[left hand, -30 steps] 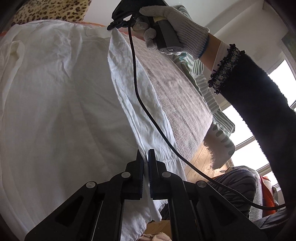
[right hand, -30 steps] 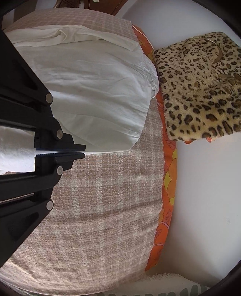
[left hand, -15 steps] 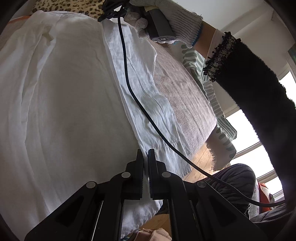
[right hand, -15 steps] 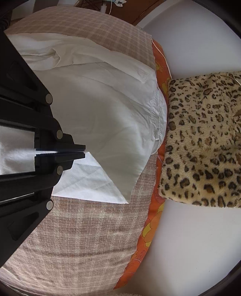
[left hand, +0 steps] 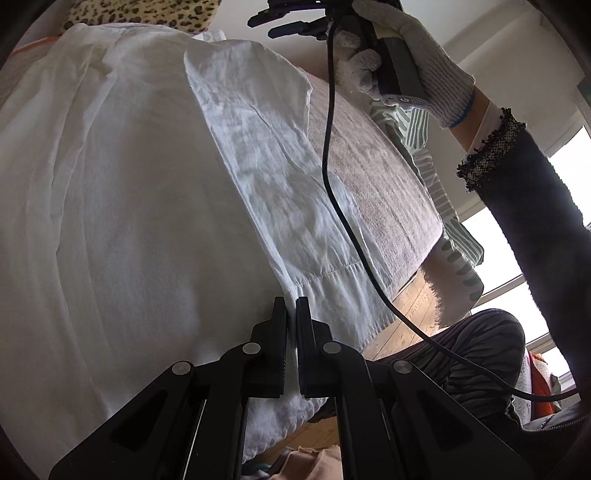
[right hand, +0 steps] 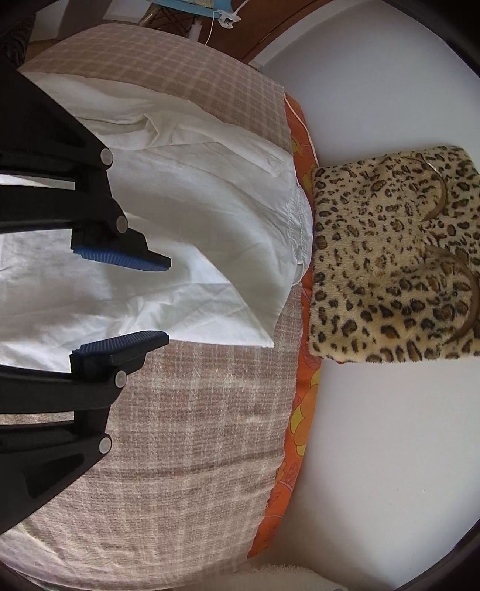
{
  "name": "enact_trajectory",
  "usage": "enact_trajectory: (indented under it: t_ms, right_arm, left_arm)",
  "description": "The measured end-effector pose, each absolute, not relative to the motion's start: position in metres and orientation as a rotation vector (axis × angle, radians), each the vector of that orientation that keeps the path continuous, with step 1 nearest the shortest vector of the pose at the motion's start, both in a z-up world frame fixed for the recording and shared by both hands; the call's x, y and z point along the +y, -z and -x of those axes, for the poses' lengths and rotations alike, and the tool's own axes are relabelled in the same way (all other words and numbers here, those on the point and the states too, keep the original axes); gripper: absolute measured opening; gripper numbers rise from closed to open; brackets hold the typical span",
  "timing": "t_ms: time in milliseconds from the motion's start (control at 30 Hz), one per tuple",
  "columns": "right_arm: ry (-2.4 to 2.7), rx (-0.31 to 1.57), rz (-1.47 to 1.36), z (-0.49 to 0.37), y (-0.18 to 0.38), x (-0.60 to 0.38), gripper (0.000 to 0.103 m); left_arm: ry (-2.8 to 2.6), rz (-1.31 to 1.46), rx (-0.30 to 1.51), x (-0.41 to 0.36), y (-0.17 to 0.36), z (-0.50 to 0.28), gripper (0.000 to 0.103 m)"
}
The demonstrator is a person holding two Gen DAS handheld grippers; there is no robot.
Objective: Fold small clothes
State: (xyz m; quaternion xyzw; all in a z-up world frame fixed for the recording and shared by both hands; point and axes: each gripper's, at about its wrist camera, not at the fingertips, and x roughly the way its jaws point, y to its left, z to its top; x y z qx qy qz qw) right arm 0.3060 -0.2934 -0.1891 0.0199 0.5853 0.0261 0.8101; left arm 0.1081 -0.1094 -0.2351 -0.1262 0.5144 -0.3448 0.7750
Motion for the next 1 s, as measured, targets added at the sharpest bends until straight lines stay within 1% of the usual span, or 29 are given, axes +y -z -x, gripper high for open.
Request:
enact_trajectory:
  t_ms: [67, 133, 300, 367, 433, 500, 533, 633, 733, 767, 867, 1000]
  right_arm:
    - [-0.098, 1.242, -0.134, -0.288, 0.188, -0.312, 0.030]
    - [-0.101, 1.245, -0.144, -0.275, 0.193, -0.318, 0.027]
    - [-0.146, 1.201, -0.082, -0.261, 0.198, -0.300, 0.026]
    - [-0.104, 1.255, 0.022, -0.269, 0.218, -0.291, 0.021]
    - [-0.051, 1.297, 0.076, -0.279, 0.239, -0.295, 0.021]
    - [-0.005, 1.317, 0.071, -0.287, 0.253, -0.305, 0.021]
    - [0.009, 1.326, 0.052, -0.289, 0.258, -0.310, 0.019]
    - [0.016, 1.334, 0.035, -0.291, 0.261, -0.318, 0.020]
    - [0.025, 1.317, 0.051, -0.285, 0.245, -0.317, 0.025]
    - [0.016, 1.309, 0.039, -0.280, 0.236, -0.318, 0.030]
    - [-0.010, 1.292, -0.002, -0.263, 0.212, -0.328, 0.035]
    - [-0.047, 1.310, -0.078, -0.235, 0.194, -0.345, 0.036]
  left_arm:
    - [0.743, 0.268, 1.113, -0.110, 0.235, -0.107, 0.003]
    - [0.736, 0.261, 1.111, -0.113, 0.236, -0.106, 0.003]
    - [0.738, 0.255, 1.110, -0.115, 0.236, -0.106, 0.003]
    - [0.739, 0.251, 1.111, -0.115, 0.237, -0.106, 0.003]
    - [0.740, 0.255, 1.113, -0.115, 0.236, -0.106, 0.003]
    - [0.743, 0.249, 1.112, -0.112, 0.235, -0.105, 0.003]
    - [0.748, 0.249, 1.115, -0.112, 0.235, -0.103, 0.003]
    - [0.776, 0.265, 1.131, -0.113, 0.236, -0.098, 0.003]
    - [0.785, 0.259, 1.134, -0.111, 0.236, -0.094, 0.003]
    - [0.792, 0.255, 1.136, -0.112, 0.236, -0.093, 0.003]
    - [0.806, 0.268, 1.146, -0.115, 0.236, -0.089, 0.003]
    - [0.820, 0.272, 1.154, -0.123, 0.236, -0.080, 0.003]
